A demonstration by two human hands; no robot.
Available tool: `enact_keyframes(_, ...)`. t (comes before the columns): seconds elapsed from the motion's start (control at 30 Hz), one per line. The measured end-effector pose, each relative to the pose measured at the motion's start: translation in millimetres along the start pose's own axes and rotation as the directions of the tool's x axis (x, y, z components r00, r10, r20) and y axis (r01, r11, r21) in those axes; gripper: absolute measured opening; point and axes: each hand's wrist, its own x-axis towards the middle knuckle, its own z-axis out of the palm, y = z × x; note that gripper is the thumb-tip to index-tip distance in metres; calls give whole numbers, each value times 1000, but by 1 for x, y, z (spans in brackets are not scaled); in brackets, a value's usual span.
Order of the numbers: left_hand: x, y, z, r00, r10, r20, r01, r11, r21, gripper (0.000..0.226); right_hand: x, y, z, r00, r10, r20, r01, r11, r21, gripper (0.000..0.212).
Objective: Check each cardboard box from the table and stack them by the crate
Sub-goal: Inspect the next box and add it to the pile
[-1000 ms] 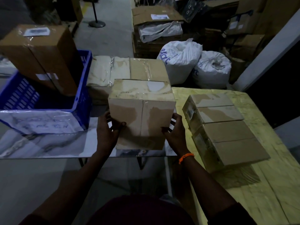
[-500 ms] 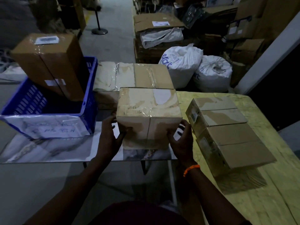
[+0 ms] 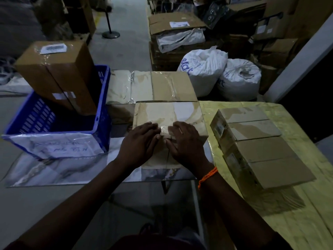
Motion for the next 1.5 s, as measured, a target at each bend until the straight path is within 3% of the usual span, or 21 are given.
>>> enact_keyframes(0.13, 10, -2, -5, 999, 8, 47, -9, 1000, 16, 39, 13, 1, -6, 1000, 17, 18, -17, 999, 35, 40)
enact_keyframes(0.23, 31, -3, -10, 996, -11, 83, 6, 998, 70, 37, 37, 9, -19, 989, 41, 140, -55, 993, 103, 50)
enact_keyframes(0.4, 54, -13, -2, 947, -170, 271, 129, 978, 163, 73, 68, 35, -23, 920, 192, 341, -196, 980, -21, 78)
enact_keyframes(0.6, 48, -16, 6, 952, -185, 245, 142, 973, 182, 72, 55, 38, -15, 937, 187, 294, -159, 980, -118, 71)
enact_keyframes(0.73, 45, -13, 6, 963, -212, 166, 189, 971, 144, 71, 51, 35, -11, 918, 300, 259, -286, 954, -91, 70)
enact_keyframes(0.83, 38, -3, 5, 919, -382, 99, 382, 924, 23, 86, 42, 37, -15, 815, 557, 159, -575, 812, 104, 84)
enact_keyframes(0.9, 34, 0, 7, 849, -515, 123, 527, 843, -108, 104, 41, 40, -20, 705, 672, 227, -709, 665, 234, 96)
enact_keyframes(0.97, 33, 1, 2, 779, -608, 156, 626, 740, -245, 117, 37, 44, -21, 647, 698, 307, -762, 577, 294, 104)
enact_keyframes(1.03, 31, 2, -6, 730, -652, 204, 671, 627, -397, 116, 28, 43, -23, 641, 695, 326, -765, 544, 345, 112)
enact_keyframes(1.2, 26, 14, -20, 743, -625, 240, 642, 565, -518, 94, 5, 39, -42, 616, 723, 312, -767, 461, 447, 100)
enact_keyframes(1.27, 27, 22, -25, 778, -587, 224, 603, 598, -528, 97, -1, 41, -57, 611, 742, 276, -765, 465, 446, 117)
enact_keyframes(1.37, 36, 34, -39, 847, -511, 147, 503, 679, -536, 98, -2, 41, -88, 643, 725, 247, -742, 509, 436, 129)
enact_keyframes(1.5, 55, 52, -64, 903, -427, 49, 362, 695, -621, 86, 7, 39, -133, 705, 694, 144, -681, 606, 411, 109)
